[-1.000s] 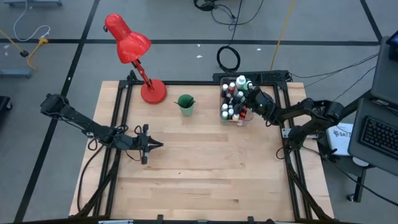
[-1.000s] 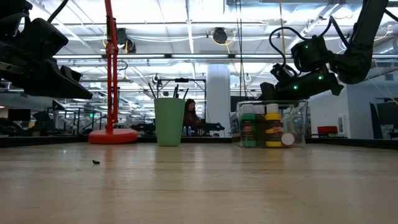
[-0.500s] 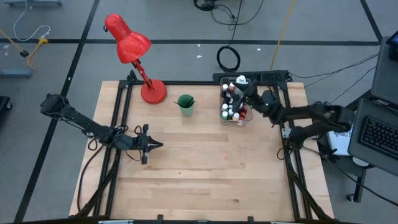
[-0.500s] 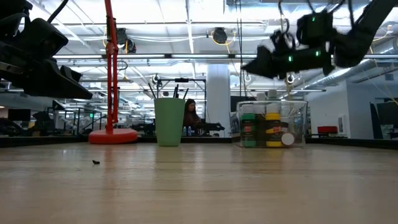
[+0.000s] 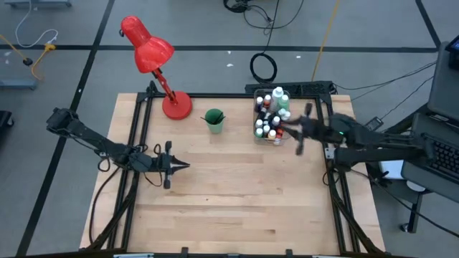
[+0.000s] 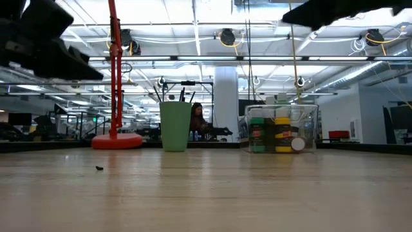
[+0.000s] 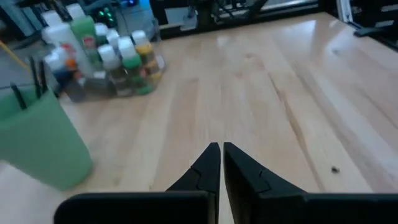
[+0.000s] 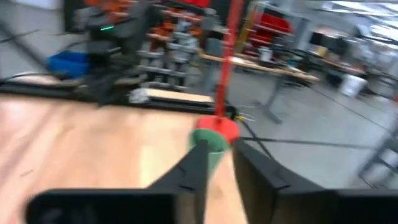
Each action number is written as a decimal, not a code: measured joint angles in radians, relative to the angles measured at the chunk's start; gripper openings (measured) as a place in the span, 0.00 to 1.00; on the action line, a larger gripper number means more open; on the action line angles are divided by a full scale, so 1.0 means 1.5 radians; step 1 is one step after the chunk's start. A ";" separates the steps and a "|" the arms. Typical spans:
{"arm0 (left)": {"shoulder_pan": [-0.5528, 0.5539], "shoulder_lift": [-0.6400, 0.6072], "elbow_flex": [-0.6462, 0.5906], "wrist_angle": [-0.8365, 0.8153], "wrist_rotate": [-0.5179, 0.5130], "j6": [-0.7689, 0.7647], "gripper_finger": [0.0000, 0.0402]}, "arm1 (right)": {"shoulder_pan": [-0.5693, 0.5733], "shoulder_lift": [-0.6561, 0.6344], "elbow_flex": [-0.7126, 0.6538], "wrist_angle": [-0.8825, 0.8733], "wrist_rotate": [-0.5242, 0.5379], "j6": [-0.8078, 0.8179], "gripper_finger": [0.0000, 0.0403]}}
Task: Pick & Place Paint Supplies
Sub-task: Return to Home Position
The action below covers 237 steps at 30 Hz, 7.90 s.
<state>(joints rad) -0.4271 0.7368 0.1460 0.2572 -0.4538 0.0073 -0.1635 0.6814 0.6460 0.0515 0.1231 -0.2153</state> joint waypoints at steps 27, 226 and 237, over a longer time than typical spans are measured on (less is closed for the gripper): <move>0.480 -0.258 0.145 -0.204 0.381 0.232 0.00 | -0.078 -0.258 -0.289 0.036 -0.246 0.014 0.00; 0.650 -0.478 -0.064 -0.198 0.575 0.096 0.06 | -0.169 -0.451 -0.421 0.043 -0.293 0.153 0.01; 0.650 -0.478 -0.064 -0.198 0.575 0.096 0.06 | -0.169 -0.451 -0.421 0.042 -0.293 0.153 0.01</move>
<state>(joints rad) 0.5486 0.0194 0.0498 -0.0401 0.4091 0.1516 -0.4171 0.0043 0.0139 0.1150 -0.3161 0.0147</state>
